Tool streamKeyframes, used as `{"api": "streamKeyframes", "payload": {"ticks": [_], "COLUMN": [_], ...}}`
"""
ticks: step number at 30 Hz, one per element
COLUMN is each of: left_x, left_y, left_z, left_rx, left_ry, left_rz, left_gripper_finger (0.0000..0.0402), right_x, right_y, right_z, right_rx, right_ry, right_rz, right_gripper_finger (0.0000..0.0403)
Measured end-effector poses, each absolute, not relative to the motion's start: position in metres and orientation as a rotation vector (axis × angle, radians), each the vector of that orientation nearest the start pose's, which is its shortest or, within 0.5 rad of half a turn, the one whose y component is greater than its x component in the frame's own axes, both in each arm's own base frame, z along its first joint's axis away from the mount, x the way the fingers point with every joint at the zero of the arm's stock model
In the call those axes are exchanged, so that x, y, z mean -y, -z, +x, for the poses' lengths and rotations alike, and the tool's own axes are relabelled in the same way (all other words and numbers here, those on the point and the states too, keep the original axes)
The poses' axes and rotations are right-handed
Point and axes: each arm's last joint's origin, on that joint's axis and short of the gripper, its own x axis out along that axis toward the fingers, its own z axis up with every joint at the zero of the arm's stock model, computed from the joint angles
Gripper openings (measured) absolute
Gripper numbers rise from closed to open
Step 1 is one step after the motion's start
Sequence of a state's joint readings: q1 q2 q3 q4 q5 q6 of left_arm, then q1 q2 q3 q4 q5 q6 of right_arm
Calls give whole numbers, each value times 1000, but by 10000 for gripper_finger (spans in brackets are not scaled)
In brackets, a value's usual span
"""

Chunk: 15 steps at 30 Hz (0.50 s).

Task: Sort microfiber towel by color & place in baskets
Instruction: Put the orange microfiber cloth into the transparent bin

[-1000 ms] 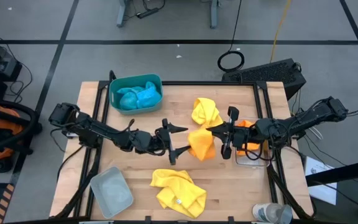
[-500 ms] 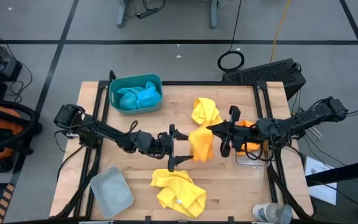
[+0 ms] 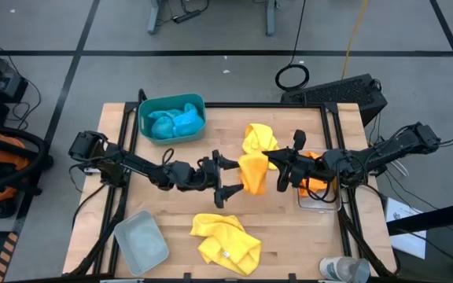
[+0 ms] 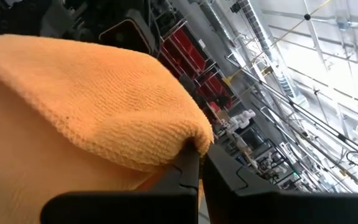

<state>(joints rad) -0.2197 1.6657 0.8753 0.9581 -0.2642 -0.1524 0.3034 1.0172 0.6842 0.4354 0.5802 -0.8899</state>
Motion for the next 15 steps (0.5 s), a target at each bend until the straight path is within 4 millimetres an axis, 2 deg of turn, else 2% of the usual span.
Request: {"api": "streamKeyframes", "payload": {"ticks": [10,15], "left_x": [67,64], "left_y": [-248,-250], "left_z": [349,349], "left_rx": [141,162], "left_ry": [42,-52], "left_rz": [-180,-223], "left_gripper_finger": [357,357], "right_x": [-42,-38], "right_y": [-315,-315], "right_z": [220,221], "right_rx": [-48,-57], "right_ry": [342,357], "right_rz": [-849,-853], "right_gripper_finger": [0,0]}}
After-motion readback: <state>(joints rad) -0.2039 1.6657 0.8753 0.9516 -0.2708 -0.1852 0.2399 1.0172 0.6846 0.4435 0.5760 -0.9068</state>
